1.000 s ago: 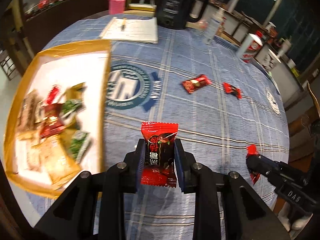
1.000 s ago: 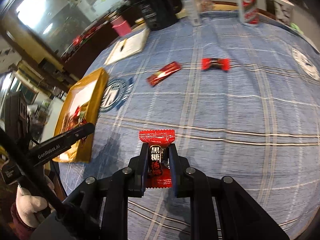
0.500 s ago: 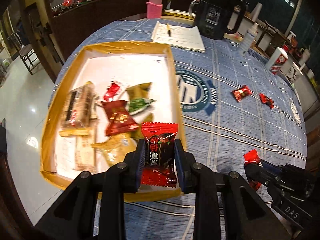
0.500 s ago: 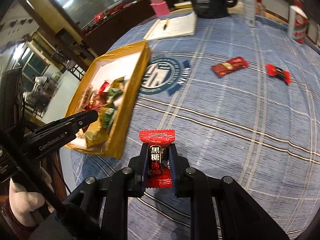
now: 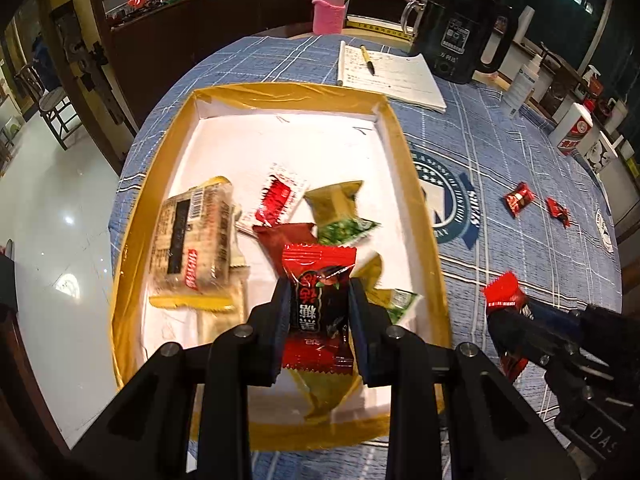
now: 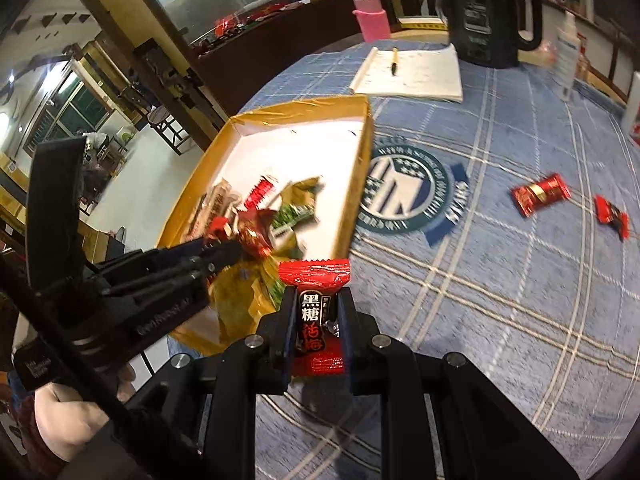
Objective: Organize snacks
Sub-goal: 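Carry both candies over the white tray and open both grippers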
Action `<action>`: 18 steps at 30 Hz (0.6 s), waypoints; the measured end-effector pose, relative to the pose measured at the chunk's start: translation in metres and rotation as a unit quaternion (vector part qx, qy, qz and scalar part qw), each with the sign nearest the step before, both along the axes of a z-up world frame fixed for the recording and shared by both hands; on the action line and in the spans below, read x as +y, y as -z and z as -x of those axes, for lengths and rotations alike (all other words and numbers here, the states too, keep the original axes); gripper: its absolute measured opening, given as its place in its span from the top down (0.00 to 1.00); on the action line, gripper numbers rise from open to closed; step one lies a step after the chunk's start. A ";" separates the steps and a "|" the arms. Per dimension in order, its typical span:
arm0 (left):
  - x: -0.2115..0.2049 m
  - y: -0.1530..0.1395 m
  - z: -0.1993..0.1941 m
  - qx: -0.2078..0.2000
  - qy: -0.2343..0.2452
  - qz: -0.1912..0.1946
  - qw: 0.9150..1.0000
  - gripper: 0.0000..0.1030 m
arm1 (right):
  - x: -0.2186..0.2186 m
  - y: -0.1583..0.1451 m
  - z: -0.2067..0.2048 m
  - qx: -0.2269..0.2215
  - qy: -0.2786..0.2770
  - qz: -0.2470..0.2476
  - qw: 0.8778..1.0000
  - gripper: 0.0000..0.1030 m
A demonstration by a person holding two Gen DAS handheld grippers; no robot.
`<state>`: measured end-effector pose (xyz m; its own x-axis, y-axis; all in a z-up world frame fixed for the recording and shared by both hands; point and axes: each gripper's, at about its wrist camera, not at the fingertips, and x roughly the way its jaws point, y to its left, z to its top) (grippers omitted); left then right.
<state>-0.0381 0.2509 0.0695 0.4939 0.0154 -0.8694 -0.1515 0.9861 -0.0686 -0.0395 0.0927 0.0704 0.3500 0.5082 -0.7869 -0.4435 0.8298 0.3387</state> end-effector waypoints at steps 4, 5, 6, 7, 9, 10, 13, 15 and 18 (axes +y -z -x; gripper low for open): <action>0.012 0.007 -0.007 0.008 -0.003 0.000 1.000 0.71 | 0.018 -0.001 -0.006 -0.005 -0.010 0.002 1.000 0.83; 0.016 0.009 -0.009 0.010 -0.003 0.000 1.000 0.71 | 0.024 0.000 -0.008 -0.007 -0.014 0.004 1.000 0.83; 0.018 0.010 -0.011 0.012 -0.004 0.001 1.000 0.71 | 0.030 0.001 -0.010 -0.009 -0.017 0.007 1.000 0.83; 0.021 0.012 -0.012 0.013 -0.004 0.001 1.000 0.71 | 0.036 0.002 -0.012 -0.011 -0.021 0.009 1.000 0.83; 0.026 0.015 -0.015 0.016 -0.005 0.001 1.000 0.71 | 0.043 0.003 -0.015 -0.014 -0.025 0.012 1.000 0.83; 0.028 0.017 -0.016 0.018 -0.006 0.004 1.000 0.71 | 0.047 0.004 -0.016 -0.015 -0.027 0.014 0.999 0.83; 0.034 0.019 -0.020 0.020 -0.005 0.004 1.000 0.71 | 0.058 0.006 -0.021 -0.020 -0.034 0.022 0.999 0.83; 0.037 0.020 -0.022 0.021 -0.006 0.005 1.000 0.70 | 0.064 0.009 -0.024 -0.021 -0.039 0.025 0.999 0.83; 0.044 0.022 -0.025 0.024 -0.010 0.006 1.000 0.70 | 0.072 0.013 -0.031 -0.018 -0.040 0.030 0.999 0.83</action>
